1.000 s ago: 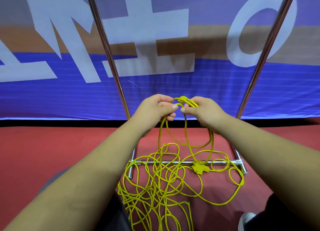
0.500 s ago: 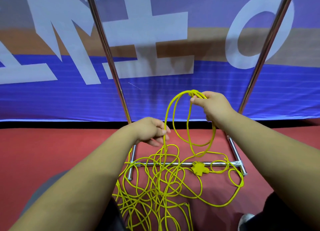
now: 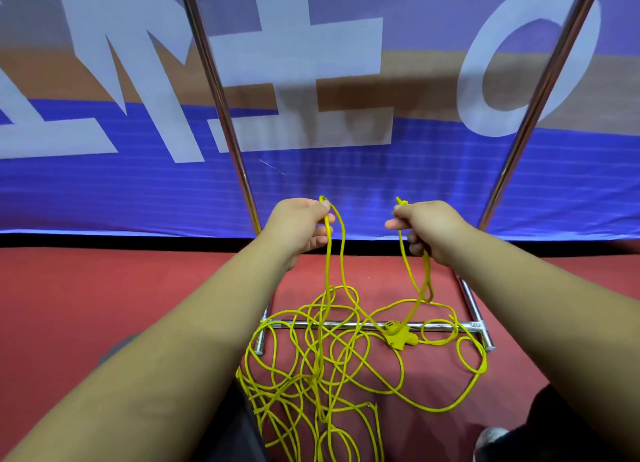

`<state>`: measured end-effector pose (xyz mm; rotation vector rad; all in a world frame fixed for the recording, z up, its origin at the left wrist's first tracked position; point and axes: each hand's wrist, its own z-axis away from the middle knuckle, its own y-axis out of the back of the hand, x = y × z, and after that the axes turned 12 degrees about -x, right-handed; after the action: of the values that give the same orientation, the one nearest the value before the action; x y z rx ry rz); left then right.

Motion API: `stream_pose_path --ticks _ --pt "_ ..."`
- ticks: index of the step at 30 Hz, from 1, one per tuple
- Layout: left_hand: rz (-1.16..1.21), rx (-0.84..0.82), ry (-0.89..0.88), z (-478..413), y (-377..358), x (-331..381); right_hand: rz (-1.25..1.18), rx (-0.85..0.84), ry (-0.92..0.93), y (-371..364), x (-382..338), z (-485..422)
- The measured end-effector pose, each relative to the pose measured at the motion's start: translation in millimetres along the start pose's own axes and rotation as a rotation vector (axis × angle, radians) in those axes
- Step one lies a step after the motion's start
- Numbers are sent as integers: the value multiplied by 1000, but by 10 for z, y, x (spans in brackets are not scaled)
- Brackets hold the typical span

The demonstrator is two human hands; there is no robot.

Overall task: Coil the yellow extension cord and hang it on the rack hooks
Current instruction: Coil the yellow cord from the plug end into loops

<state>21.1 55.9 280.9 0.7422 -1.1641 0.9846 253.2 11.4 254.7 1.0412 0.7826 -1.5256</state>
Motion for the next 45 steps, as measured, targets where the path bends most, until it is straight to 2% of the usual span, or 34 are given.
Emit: stream_pose_path --ticks 7,12,19,23,27,33,35,38,40,42,45 --pt "1 -15 -8 -28 -68 -51 -64 -214 -59 -180 -27 94" --pt "-63 -98 -17 -31 -151 -84 -93 -295 -100 -274 -31 129" --pt "97 -178 13 13 -204 -92 -165 -301 -131 -322 -14 66" --pt "1 -275 -16 43 -220 -103 -196 -329 -136 -308 -10 41" --pt "-55 -374 14 59 -287 -142 -226 -301 -63 -296 -44 31" --pt "-90 -305 34 28 -375 -257 -121 -184 36 -269 -85 34" --pt "-188 -402 84 36 -402 -300 -100 -181 62 -245 -119 42" --pt "-592 -676 216 16 -356 -460 -140 -222 86 -206 -167 49" --pt "-754 -813 320 10 -312 -614 -175 -234 95 -175 -197 66" --pt "-815 -870 402 27 -291 -710 -220 -245 92 -159 -219 111" --pt "-891 -875 415 30 -307 -720 -278 -242 81 -163 -234 189"
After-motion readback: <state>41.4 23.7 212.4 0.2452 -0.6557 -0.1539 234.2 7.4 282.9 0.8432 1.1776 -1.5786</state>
